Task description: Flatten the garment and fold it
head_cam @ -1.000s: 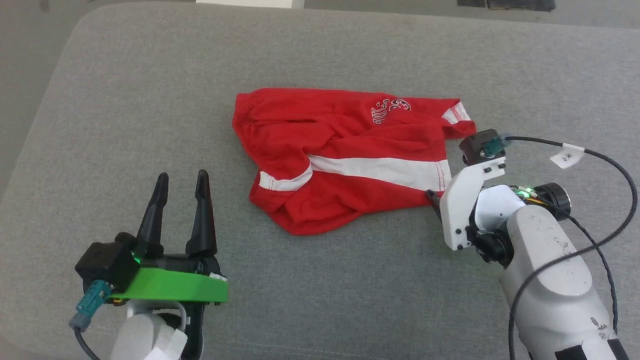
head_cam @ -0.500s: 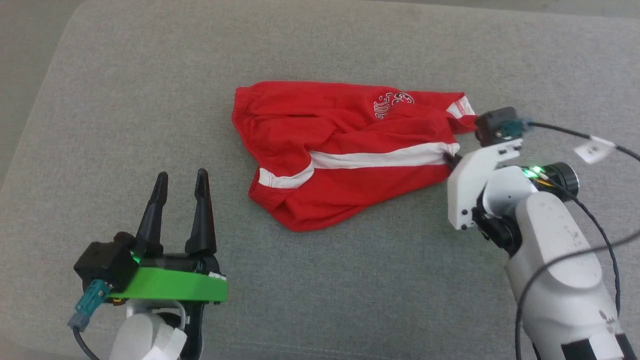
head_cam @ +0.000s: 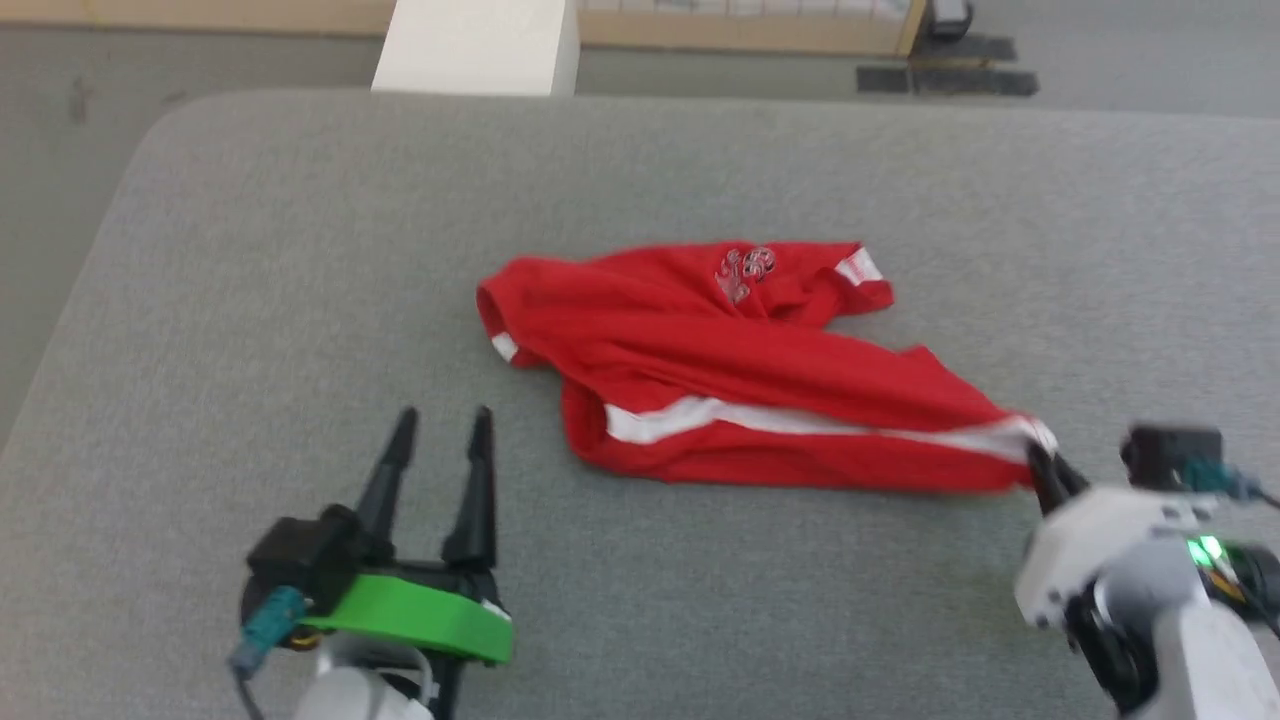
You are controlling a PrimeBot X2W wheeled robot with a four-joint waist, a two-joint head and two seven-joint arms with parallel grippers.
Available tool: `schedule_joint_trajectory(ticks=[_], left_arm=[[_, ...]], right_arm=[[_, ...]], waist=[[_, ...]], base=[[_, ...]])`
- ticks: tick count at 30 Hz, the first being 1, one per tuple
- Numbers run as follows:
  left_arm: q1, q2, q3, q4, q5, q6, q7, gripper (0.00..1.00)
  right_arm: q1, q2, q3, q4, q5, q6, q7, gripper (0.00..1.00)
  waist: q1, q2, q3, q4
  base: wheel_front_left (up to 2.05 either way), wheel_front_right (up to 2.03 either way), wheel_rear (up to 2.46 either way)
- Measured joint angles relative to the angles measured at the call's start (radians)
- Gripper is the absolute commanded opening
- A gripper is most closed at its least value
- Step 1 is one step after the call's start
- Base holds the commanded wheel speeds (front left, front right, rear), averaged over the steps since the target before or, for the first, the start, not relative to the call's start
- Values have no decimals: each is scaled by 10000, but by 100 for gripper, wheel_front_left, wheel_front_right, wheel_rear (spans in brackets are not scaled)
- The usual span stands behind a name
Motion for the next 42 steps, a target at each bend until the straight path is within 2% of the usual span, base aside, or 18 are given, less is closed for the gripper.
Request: schedule_joint_trajectory(ticks=[6, 8, 15, 17, 27, 28, 29, 30, 34, 38, 42], left_arm=[[-121, 65, -1425, 1028, -17, 0, 56, 100], [-358, 48, -1822, 1448, -31, -2, 447, 100], [-1885, 29, -2543, 2520, -261, -6, 2834, 100], [-2290, 17, -2709, 2824, -303, 107, 3593, 100], [-3458, 0, -3208, 3595, -763, 418, 6195, 100], [-3496, 0, -3241, 3601, -796, 418, 6303, 85], [-3532, 0, -3281, 3591, -817, 418, 6393, 32], [-3565, 0, -3331, 3578, -842, 412, 6535, 0], [-3575, 50, -3450, 3294, -909, 322, 6546, 0], [-3545, 104, -3233, 2708, -966, 322, 5808, 0], [-3396, 123, -2911, 1827, -1616, 257, 5473, 0]], right_arm=[[1096, 0, -251, -669, 117, 0, 389, 0], [1265, 0, -255, -805, 238, 0, 405, 0], [1414, 0, -199, -1151, 384, 0, 575, 0], [1414, 0, -173, -1206, 391, 0, 593, 0], [1355, -2, 0, -1260, 608, 0, 602, 0], [1340, -2, 10, -1258, 629, 0, 600, 0], [1321, 0, 21, -1254, 639, 0, 585, 0], [1292, -2, 33, -1244, 652, 0, 562, 0], [1251, 0, 142, -1212, 759, 0, 460, 0], [1251, 0, 146, -1315, 846, 0, 295, 0], [1250, 0, 151, -1985, 899, 0, 295, 0]], waist=[[0, 0, -380, -360], [0, 0, -450, -449], [0, 0, -354, -587], [0, 0, -254, -613], [0, 0, 256, -750], [0, 0, 286, -759], [0, 0, 318, -770], [0, 0, 342, -780], [0, 0, 338, -827], [0, 0, 226, -871], [-1, 0, 63, -909]], base=[[0, 0, 0], [0, 0, 0], [0, 0, 0], [0, 0, 0], [0, 0, 0], [0, 0, 0], [0, 0, 0], [0, 0, 0], [0, 0, 0], [0, 0, 0], [0, 0, 0]])
